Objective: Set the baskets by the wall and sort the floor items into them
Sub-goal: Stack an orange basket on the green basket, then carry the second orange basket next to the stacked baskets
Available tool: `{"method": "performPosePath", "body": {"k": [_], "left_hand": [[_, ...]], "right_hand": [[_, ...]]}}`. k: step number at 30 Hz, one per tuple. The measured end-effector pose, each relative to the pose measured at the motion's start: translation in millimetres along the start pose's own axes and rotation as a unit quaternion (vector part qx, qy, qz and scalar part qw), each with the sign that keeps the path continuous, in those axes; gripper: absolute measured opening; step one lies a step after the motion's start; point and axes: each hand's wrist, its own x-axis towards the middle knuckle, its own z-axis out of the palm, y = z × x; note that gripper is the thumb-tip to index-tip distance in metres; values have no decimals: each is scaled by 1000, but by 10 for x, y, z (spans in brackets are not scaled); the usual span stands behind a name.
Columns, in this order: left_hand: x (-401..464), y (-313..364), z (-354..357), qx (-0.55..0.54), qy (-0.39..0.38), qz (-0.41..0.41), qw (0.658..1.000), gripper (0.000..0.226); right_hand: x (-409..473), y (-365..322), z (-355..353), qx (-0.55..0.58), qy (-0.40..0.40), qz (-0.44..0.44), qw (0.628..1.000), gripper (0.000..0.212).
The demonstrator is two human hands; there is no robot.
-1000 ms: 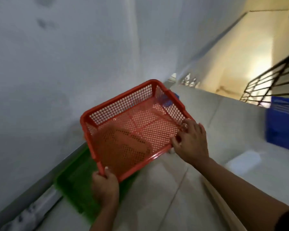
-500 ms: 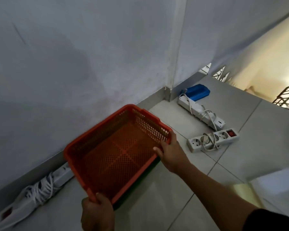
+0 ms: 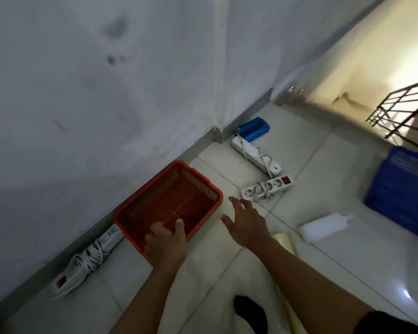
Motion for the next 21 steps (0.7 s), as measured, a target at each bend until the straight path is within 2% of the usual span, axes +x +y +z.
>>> {"method": "performPosePath", "body": {"k": [2,5,10,13,17,21], "left_hand": [[-469,339,-247,9,-21,54,998,54],[-1222,698,-502,28,-62,88,994,51],[-2383,1309,-530,49,-110,143,982,46],[-3124,1619,-175,49,-140,173,974,45],[-4304,1919,595,28,-197,182,963,47],[-5254,2058,1343,23,-215,162,963,46]], "right_hand": [[-387,-61,-438,22,19,14,999,61],[-962,-59,-1030,37,28,39,998,62],[-1729,371,-2028,55,52,70,995,61],[-2176,979,-2521,49,73,80,993,60],[-2767,2157,-3101,41,68,108,991,59],[-3295,3217,-3532,35,62,119,990,59]]}}
